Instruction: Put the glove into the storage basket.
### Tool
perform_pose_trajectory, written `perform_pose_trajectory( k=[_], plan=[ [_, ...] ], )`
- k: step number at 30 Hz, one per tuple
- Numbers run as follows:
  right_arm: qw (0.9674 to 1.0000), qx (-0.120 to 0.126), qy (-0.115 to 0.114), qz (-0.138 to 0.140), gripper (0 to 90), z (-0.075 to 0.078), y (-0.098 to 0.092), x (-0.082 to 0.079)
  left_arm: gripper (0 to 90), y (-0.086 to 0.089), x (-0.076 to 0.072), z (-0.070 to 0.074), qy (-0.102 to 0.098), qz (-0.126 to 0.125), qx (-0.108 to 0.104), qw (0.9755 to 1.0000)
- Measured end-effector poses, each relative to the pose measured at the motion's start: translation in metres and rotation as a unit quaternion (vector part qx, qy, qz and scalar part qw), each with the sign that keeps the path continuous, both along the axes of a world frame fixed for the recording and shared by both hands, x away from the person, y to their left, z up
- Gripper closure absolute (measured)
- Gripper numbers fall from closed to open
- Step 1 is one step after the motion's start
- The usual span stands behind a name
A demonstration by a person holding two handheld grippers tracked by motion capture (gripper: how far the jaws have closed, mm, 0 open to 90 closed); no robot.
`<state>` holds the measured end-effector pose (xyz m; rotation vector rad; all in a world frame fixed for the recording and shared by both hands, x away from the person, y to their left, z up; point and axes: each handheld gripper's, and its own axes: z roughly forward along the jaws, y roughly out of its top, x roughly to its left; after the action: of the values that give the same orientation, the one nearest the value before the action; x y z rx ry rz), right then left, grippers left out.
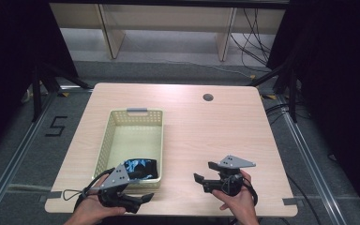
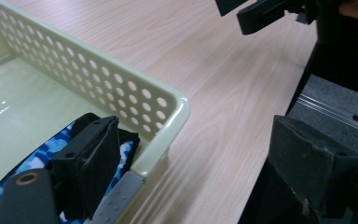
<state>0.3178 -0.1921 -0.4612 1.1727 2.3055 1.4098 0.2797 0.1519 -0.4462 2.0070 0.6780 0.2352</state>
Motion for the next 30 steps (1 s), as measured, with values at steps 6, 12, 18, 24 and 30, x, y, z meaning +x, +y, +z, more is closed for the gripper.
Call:
perform_pose_trajectory(
  k=[6,12,18,24,30],
  plan=[
    [0.9999,0.012,0.002,-0.005,24.8,-0.004,-0.003,-0.005,15.8,-0.002,-0.005,-0.002,-0.001,-0.015,0.003,0.9999],
    [0.9996,0.015,0.019,-0.010,24.7,-0.008,-0.003,-0.012,15.8,-0.005,-0.010,-0.007,-0.004,-0.024,0.005,0.9997],
    [0.9998,0.010,0.015,-0.005,23.3,-0.010,-0.004,-0.017,15.8,-0.007,-0.015,-0.010,-0.003,-0.038,0.011,0.9992],
    [0.9999,-0.003,0.014,-0.004,21.8,-0.011,-0.007,-0.025,15.8,-0.007,-0.022,-0.014,0.001,-0.047,0.023,0.9986],
    [0.9992,0.000,0.034,-0.021,19.5,-0.016,-0.012,-0.036,15.9,-0.008,-0.028,-0.021,-0.001,-0.054,0.020,0.9983]
  ],
)
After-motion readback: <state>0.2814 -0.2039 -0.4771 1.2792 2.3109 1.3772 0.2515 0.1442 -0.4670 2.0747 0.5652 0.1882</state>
